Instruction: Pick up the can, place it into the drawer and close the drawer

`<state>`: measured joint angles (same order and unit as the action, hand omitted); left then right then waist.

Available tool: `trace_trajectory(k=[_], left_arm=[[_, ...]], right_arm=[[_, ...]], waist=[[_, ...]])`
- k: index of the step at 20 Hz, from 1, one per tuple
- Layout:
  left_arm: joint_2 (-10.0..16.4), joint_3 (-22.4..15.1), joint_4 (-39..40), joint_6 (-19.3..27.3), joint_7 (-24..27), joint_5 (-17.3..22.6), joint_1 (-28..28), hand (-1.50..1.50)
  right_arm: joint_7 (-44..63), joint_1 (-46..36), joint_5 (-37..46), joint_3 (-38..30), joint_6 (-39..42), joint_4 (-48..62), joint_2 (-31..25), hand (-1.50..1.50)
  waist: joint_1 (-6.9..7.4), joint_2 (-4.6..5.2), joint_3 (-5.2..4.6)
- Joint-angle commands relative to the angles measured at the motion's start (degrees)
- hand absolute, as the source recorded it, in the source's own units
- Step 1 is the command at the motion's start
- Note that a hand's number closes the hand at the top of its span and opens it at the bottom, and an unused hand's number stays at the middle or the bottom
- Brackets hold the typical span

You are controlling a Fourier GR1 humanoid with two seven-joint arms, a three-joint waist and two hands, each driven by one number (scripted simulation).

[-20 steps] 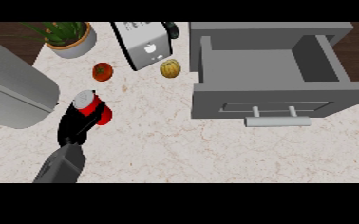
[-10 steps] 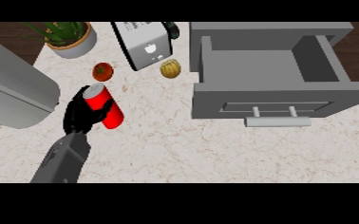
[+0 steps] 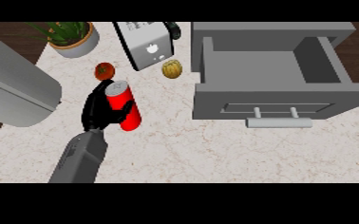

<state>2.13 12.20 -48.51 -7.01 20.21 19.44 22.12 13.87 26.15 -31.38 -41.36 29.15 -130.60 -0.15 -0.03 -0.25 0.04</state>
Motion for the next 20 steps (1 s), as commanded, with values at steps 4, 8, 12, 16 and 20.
trace_trajectory(k=[4, 8, 12, 16, 20], left_arm=[[-2.1, -8.4, -16.1, 8.2, -5.5, 0.5, -3.2, 1.50], [-2.1, -12.8, -24.7, 12.8, -12.3, -0.9, -3.0, 1.50], [-0.5, -12.3, -32.8, 16.2, -22.0, -2.6, 0.6, 1.50], [-2.1, -14.9, -33.3, 20.0, -22.2, -4.1, 1.1, 1.50], [-1.2, -14.6, -35.4, 23.7, -29.6, -5.8, 8.5, 1.50]], right_arm=[[-3.3, 3.8, -2.7, -1.8, 3.4, 2.0, 0.1, -1.50], [-1.2, 0.6, -0.2, 1.0, -1.1, 0.5, 0.1, -1.50], [0.4, 2.8, -3.7, -0.5, -1.5, -2.5, -0.2, -1.50], [0.3, 1.7, -2.9, -0.4, -2.2, -1.0, -0.7, -1.50], [0.9, 3.0, -3.4, -0.5, -1.4, -2.2, -0.4, -1.50]], waist=[[-0.30, -0.10, 0.02], [-0.16, 0.06, -0.01], [-0.20, -0.04, -0.01], [-0.32, 0.14, -0.03], [-0.44, 0.11, -0.02]])
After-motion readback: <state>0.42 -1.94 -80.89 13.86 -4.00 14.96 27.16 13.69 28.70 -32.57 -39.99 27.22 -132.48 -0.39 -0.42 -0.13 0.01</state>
